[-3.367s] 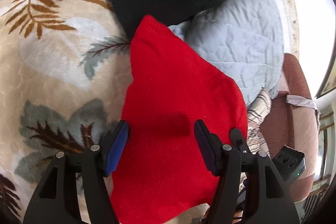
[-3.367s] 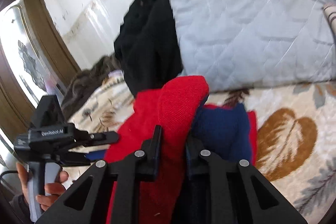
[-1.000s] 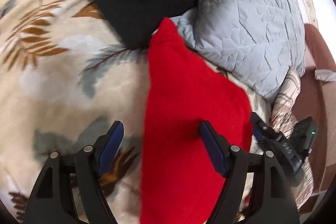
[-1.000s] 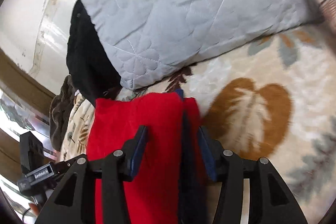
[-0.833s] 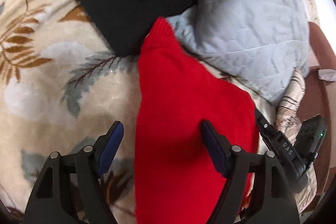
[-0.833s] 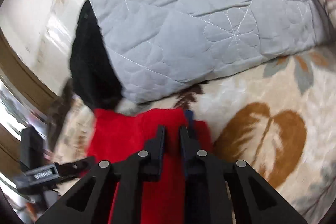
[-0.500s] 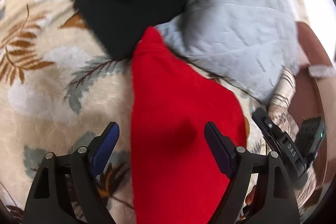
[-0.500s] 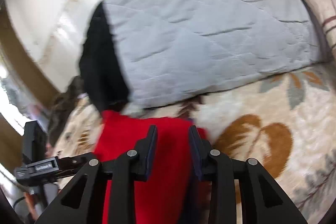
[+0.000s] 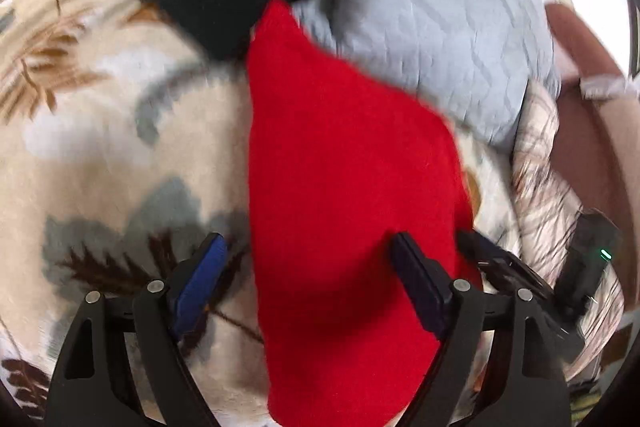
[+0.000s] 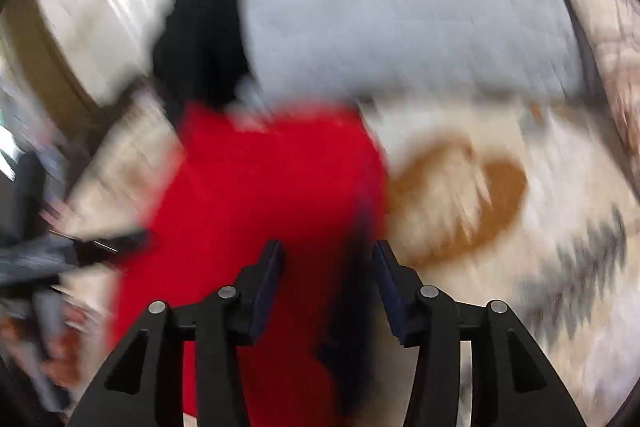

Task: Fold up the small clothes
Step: 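Smooth the red folded bundle with both grippers, then press the red bundle edges flat with both open grippers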

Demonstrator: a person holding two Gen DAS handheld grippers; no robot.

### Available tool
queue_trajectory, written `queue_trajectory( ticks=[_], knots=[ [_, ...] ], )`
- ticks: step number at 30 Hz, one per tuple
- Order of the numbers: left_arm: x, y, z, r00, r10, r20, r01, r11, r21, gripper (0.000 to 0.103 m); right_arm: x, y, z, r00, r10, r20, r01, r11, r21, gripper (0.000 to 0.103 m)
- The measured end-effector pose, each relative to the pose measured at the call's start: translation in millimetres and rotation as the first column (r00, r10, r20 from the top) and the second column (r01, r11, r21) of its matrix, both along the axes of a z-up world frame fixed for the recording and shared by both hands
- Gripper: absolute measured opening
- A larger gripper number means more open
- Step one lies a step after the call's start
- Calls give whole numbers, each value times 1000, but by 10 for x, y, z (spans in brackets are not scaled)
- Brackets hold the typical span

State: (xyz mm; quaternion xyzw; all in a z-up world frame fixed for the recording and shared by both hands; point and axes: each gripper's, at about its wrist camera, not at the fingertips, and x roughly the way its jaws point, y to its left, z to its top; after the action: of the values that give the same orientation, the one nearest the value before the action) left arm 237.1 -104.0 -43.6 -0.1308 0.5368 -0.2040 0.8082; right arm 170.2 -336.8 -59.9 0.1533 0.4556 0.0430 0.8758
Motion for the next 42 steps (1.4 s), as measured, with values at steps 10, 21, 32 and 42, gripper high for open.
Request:
queue_trajectory(
  ticks=[10, 21, 32, 42],
  knots=[
    [-248, 153, -54, 998, -10, -57, 8, 999, -42, 88, -270, -96, -64, 1000, -30, 3, 30, 997, 69, 64],
    [-228, 467, 259, 998, 49, -33, -50, 998, -28, 87, -298, -428, 156, 986, -140, 87, 118, 969, 218, 71],
    [176, 180, -43, 986, 26, -167, -56, 983, -177, 87, 208, -428, -197, 996, -82, 21, 67, 918, 390, 74],
    [209, -20, -75, 994, 23, -108, -36, 992, -119, 88, 439, -185, -145, 998, 50, 33, -59, 929, 365, 76]
  ],
)
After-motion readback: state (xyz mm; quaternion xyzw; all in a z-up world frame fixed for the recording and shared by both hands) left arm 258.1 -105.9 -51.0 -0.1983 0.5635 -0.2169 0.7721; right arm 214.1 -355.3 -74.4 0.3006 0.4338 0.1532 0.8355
